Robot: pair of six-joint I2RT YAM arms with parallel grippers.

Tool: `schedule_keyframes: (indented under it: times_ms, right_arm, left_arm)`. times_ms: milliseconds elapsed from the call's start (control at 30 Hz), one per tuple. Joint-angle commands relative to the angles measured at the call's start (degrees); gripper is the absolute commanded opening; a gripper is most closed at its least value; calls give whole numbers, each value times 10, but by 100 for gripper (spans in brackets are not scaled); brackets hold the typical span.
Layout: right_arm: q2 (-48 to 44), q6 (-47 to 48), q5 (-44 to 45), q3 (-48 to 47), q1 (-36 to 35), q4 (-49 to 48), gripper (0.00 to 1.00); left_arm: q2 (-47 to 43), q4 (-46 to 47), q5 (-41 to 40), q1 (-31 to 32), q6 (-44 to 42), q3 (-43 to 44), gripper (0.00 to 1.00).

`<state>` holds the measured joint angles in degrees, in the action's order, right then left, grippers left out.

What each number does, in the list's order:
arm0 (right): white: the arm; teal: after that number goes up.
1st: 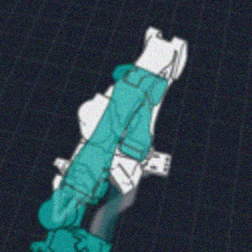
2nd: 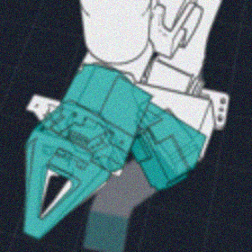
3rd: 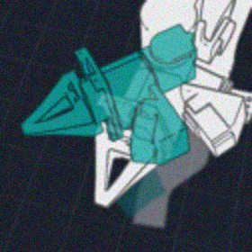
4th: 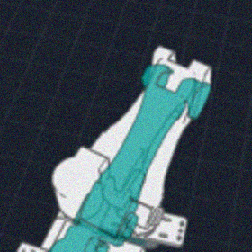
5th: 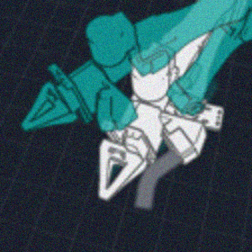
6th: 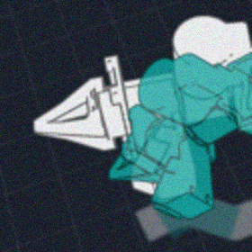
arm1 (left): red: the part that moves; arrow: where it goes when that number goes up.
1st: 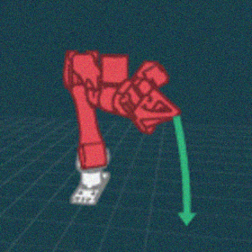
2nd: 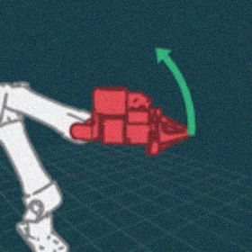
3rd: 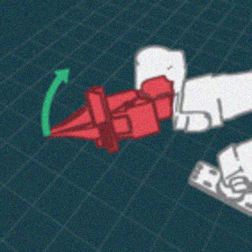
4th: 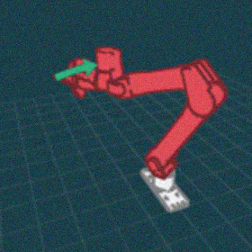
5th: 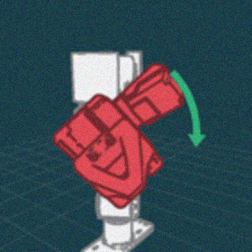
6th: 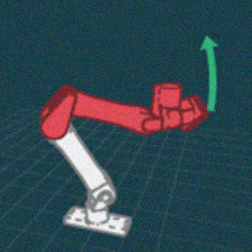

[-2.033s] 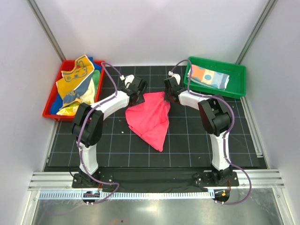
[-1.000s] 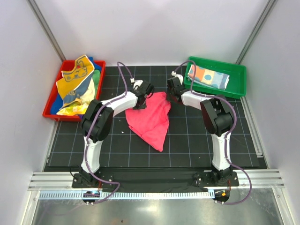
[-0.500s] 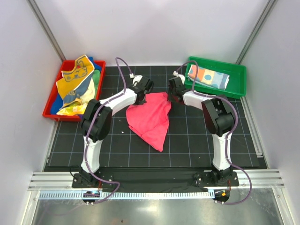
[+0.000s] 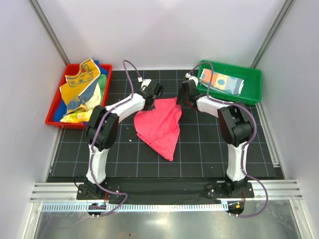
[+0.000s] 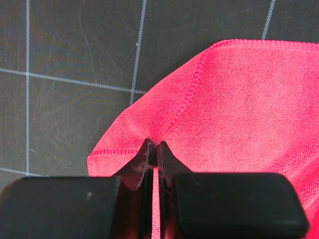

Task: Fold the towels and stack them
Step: Flatten out the crumpled towel

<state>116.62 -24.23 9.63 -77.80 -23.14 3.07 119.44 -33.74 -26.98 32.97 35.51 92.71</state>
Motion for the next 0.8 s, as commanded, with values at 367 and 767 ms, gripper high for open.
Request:
schedule_keyframes:
  times_ms: [367,767]
  right_arm:
    - [-11,20,-7,-24,-9,-40,53]
    - [48,38,26,-89,-22,4,53]
  left_arm:
    - [1,0,-1,-9,-6,28,0]
    - [3,2,5,-16,-6,30,0]
